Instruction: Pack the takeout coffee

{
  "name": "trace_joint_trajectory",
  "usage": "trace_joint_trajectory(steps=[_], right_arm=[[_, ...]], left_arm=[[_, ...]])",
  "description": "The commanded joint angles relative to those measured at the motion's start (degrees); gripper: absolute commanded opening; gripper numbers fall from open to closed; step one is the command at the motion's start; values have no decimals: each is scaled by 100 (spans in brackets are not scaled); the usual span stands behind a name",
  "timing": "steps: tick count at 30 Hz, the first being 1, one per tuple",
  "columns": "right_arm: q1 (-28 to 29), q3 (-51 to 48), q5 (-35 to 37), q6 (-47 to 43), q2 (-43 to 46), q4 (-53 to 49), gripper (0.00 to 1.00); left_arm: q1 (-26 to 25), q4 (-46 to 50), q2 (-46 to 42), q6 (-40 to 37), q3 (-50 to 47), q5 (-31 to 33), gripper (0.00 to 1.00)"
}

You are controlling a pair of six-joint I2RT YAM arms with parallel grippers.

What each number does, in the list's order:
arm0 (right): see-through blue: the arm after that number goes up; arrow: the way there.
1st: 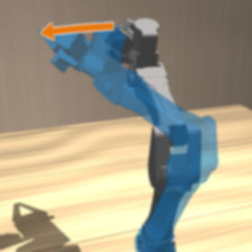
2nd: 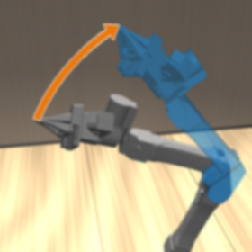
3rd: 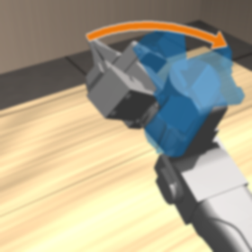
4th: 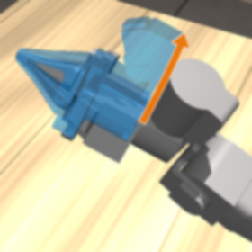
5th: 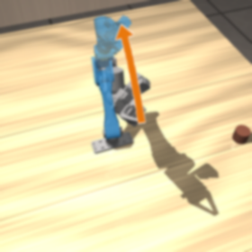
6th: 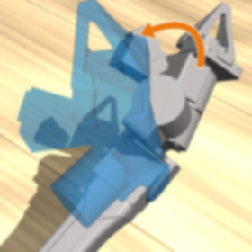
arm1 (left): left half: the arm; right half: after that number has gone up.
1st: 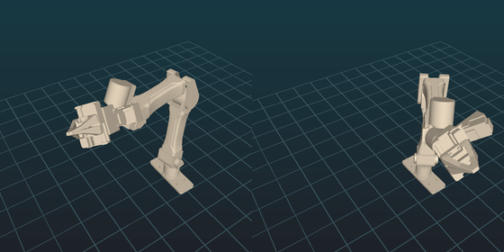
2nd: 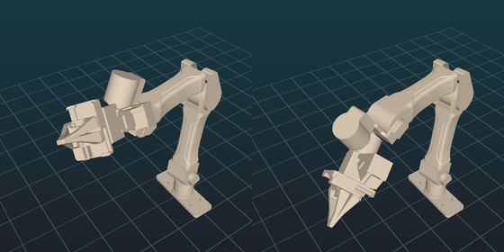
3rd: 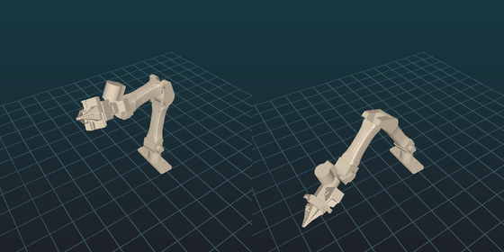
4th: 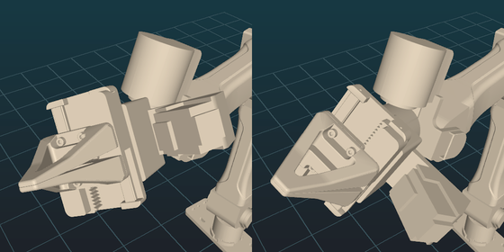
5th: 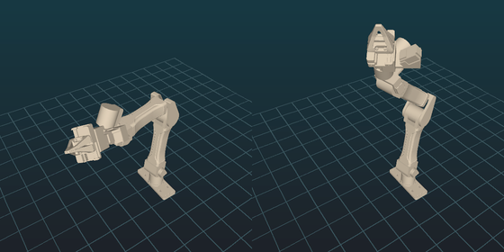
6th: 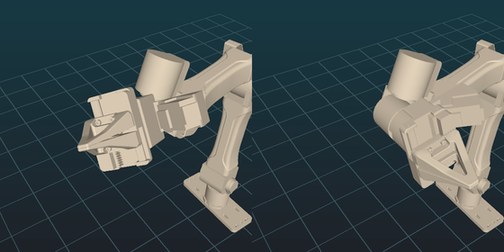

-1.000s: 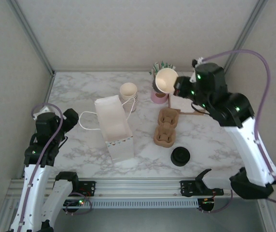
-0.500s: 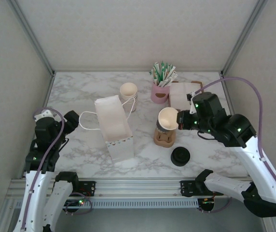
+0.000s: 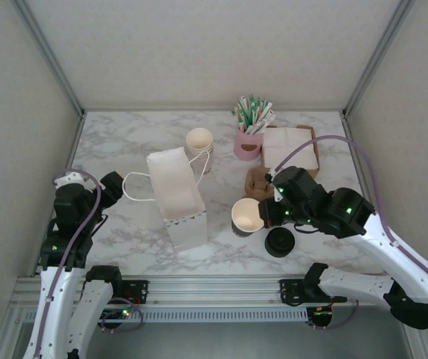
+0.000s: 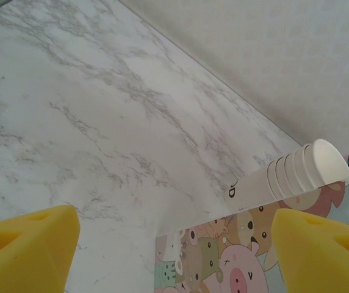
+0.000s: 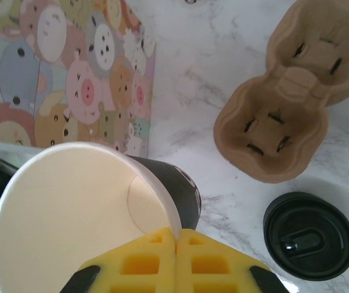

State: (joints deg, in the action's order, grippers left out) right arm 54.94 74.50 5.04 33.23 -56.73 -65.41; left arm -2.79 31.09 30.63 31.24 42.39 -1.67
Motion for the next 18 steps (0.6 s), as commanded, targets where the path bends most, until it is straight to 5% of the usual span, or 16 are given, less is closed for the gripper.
trace_joint_trajectory(steps=[1, 18], right_arm=[[297, -244, 216, 243, -87, 239, 0], [402, -1536, 318, 1004, -578, 1397, 0]], left_arm=[[54, -112, -53, -119, -42, -13, 82], [56, -73, 75, -141, -11, 26, 81]])
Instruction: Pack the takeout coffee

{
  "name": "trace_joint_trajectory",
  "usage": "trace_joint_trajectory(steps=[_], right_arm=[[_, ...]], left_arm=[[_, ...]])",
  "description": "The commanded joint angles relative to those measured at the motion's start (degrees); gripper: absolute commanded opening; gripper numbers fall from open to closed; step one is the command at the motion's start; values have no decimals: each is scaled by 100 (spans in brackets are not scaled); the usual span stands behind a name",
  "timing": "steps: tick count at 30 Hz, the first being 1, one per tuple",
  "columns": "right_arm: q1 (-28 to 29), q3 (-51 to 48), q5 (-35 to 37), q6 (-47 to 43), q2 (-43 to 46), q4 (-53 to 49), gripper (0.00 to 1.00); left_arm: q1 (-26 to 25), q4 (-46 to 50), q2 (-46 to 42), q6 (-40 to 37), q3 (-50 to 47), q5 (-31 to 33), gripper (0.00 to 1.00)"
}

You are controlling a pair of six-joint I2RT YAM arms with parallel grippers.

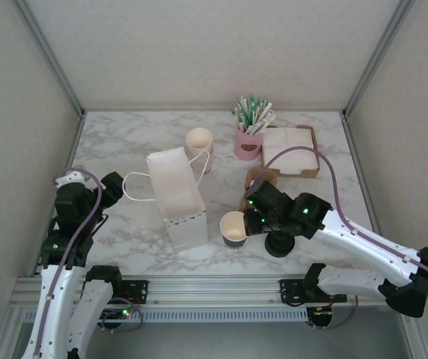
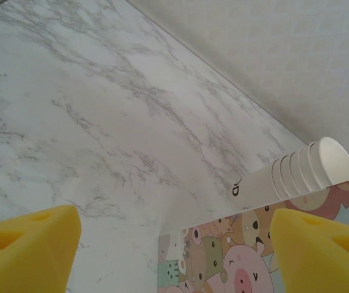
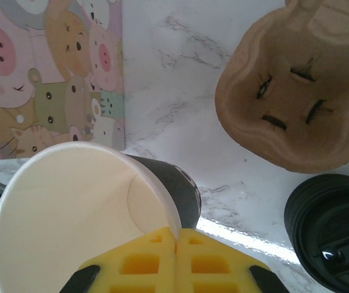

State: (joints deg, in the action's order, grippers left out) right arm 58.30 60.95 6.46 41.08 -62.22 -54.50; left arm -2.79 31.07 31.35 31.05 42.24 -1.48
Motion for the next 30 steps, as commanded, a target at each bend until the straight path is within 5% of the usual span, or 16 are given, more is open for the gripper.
trace_joint_trajectory(steps=[1, 19, 30], right_arm=[[63, -251, 182, 256, -56, 417, 0], [123, -960, 722, 565, -834, 1475, 0], [187, -1158, 932, 619, -843, 1501, 16]], left_arm=[[59, -69, -2, -125, 11, 2, 81], [59, -70, 92, -143, 10, -28, 81], [52, -66, 99, -143, 13, -81, 81]])
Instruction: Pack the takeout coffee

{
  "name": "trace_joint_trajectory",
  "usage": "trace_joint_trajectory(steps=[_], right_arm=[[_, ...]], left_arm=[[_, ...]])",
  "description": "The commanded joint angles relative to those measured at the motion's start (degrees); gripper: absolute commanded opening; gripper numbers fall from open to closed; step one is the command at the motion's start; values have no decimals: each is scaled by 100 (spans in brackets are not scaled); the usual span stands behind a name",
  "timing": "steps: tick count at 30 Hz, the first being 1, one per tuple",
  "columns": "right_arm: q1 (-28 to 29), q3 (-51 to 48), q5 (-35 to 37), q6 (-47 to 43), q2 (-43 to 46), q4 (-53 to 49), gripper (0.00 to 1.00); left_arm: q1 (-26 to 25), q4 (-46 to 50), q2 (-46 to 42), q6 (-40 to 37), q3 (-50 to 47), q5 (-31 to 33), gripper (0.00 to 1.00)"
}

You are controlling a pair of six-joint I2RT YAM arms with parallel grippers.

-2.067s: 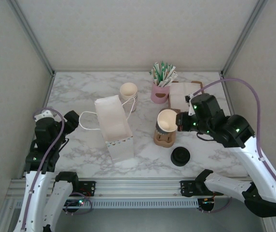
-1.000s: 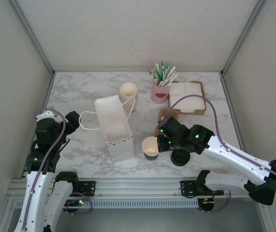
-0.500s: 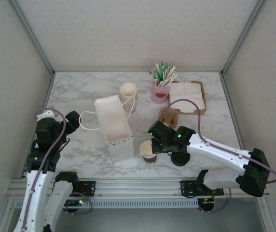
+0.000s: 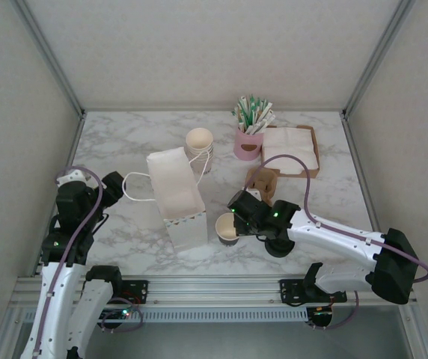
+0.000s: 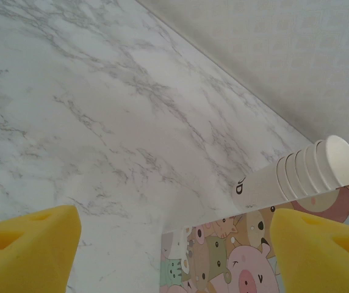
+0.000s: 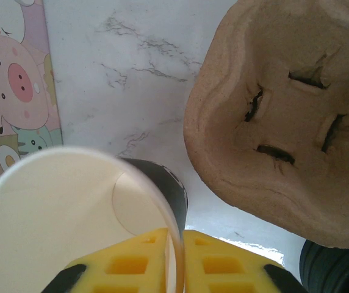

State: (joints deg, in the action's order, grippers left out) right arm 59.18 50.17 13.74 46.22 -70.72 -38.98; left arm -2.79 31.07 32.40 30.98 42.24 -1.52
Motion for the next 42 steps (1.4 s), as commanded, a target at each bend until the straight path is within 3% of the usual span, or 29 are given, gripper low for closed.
trace_joint_trajectory(steps=[1, 9, 24, 33, 36, 42], right_arm=[[104, -79, 226, 115, 43, -78, 18], [115, 234, 348, 124, 201, -495, 32], [118, 1068, 1075, 283, 1493, -2543, 99], [119, 118, 1448, 1032, 2072, -2897, 98], [115, -455, 1058, 892, 2343, -2323, 77], [118, -1039, 1036, 806, 2923, -2312, 79]], left_arm=[[59, -66, -5, -136, 13, -77, 81], [59, -56, -23, -136, 13, -81, 81], [51, -56, -32, -112, 17, -76, 82], [54, -62, -32, -103, 26, -140, 82], [59, -59, -37, -101, 23, -154, 82], [58, -32, -60, -93, 21, -130, 82]])
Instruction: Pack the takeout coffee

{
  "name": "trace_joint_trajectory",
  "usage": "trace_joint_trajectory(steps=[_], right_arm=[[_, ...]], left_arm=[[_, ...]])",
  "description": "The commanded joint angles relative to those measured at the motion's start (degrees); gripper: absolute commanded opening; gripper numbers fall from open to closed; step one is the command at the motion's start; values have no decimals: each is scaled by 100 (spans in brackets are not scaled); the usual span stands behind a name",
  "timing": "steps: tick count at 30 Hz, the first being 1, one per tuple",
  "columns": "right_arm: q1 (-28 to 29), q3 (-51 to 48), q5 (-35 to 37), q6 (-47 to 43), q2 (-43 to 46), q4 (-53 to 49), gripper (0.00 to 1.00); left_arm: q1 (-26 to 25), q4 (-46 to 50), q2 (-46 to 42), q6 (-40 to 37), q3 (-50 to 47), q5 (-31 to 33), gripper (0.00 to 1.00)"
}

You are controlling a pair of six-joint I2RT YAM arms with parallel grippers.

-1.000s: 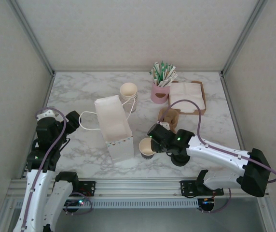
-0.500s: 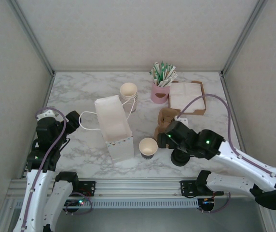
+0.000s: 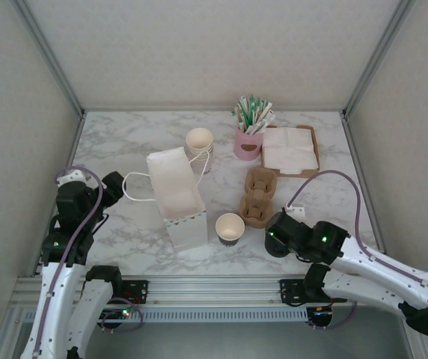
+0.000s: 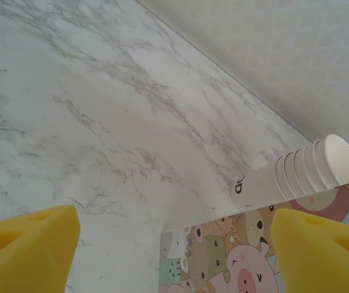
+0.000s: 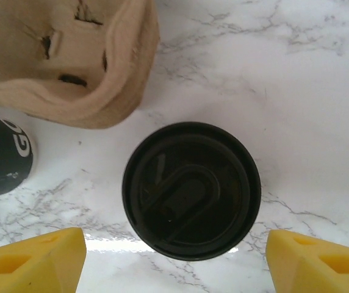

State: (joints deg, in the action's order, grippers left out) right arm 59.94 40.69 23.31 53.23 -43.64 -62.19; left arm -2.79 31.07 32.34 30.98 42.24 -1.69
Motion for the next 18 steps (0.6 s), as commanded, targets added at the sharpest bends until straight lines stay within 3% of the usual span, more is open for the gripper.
trace_joint_trajectory(steps=[1, 9, 18], right_arm=[[43, -160, -32, 71, 257, 83, 80], [37, -57, 53, 361, -502, -162, 81], [18, -8, 150, 253, -1301, 262, 84]], left_arm=[[59, -46, -46, -88, 24, -125, 82], [59, -32, -31, -84, 21, -121, 82], [57, -35, -35, -96, 21, -103, 82]])
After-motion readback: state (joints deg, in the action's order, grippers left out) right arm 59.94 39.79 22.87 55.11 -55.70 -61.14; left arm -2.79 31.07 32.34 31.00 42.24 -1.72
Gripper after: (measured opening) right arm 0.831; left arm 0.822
